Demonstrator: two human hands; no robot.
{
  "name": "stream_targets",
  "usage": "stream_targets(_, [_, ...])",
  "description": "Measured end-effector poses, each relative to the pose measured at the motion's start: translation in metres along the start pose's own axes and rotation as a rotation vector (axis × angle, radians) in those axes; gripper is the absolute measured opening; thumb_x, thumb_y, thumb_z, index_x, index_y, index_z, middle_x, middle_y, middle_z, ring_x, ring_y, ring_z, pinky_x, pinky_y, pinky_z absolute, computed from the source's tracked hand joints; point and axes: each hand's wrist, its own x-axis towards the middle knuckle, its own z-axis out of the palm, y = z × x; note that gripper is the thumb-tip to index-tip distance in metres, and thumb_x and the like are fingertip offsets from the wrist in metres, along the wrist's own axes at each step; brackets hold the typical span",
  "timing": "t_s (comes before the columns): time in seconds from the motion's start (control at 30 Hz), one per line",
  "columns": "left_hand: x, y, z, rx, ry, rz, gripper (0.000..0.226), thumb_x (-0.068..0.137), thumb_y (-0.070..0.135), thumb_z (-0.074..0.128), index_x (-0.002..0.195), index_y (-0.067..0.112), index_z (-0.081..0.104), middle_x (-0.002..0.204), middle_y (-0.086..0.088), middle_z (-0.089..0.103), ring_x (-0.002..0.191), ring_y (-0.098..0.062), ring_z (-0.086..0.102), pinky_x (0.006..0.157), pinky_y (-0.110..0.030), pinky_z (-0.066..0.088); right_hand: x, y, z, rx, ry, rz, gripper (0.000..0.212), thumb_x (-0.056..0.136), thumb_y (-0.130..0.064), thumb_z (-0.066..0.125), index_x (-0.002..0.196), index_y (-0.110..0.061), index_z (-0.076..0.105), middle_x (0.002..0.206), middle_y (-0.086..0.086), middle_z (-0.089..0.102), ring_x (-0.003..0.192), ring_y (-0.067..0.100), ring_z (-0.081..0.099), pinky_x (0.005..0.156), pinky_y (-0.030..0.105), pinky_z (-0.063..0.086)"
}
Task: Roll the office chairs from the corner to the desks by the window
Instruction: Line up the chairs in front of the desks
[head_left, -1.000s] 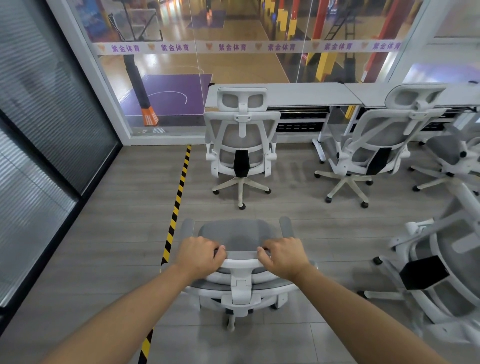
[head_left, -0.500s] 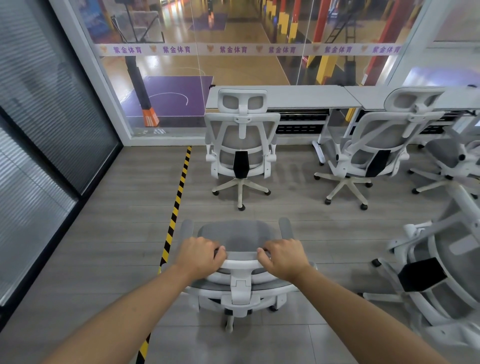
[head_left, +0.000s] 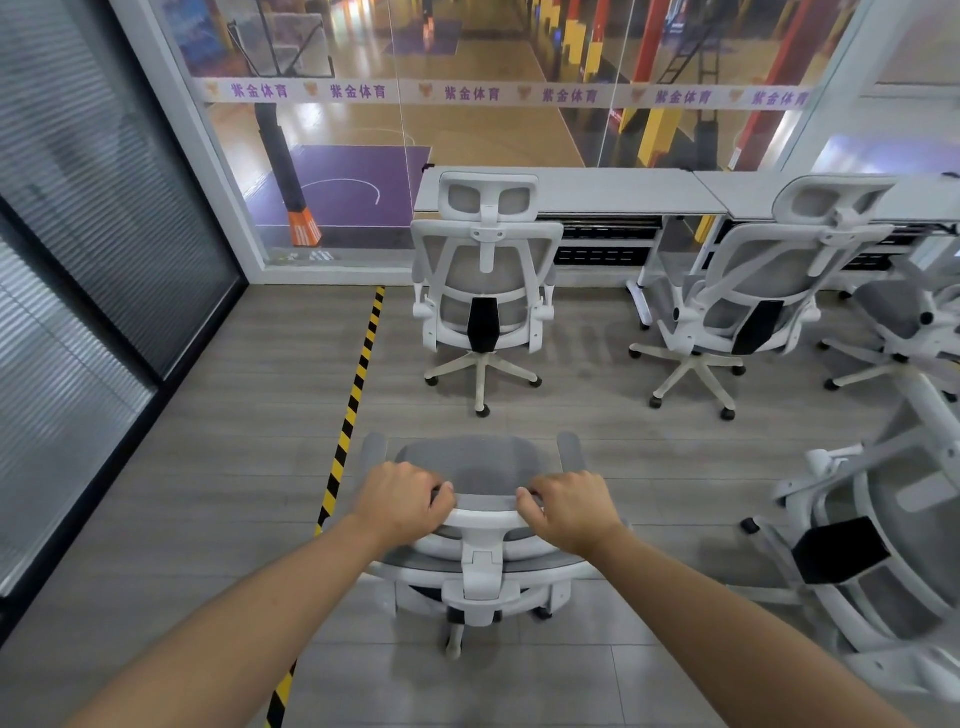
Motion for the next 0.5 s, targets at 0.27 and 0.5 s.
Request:
stream_targets(0.27, [0.0018, 0.0012, -0.0018, 0.026, -0.001, 0.016, 0.051, 0.087, 0.047, 0.021, 0.054, 0.018, 0.046, 0.044, 0.003, 0.040, 0.040, -0.012, 0.037, 0.044, -0.024, 0.019, -0.0019, 0.0008, 0.0029, -0.012, 0.000, 0.007, 0.055, 0.089, -0.052, 0.028, 0.056, -0.012, 0.050, 0.048, 0.002, 0.051, 0.043, 0.023, 0.046, 0.044, 0.024, 0.025])
stream_targets(0.5, [0.0019, -0.0004, -0.0026, 0.028, -0.006, 0.014, 0.049, 0.087, 0.047, 0.022, 0.053, 0.020, 0.043, 0.044, 0.004, 0.038, 0.040, -0.013, 0.038, 0.043, -0.023, 0.021, -0.0016, 0.0001, 0.0027, -0.009, 0.003, 0.003, 0.052, 0.089, -0.050, 0.031, 0.056, -0.014, 0.048, 0.046, 0.000, 0.049, 0.041, 0.020, 0.042, 0.043, 0.024, 0.025])
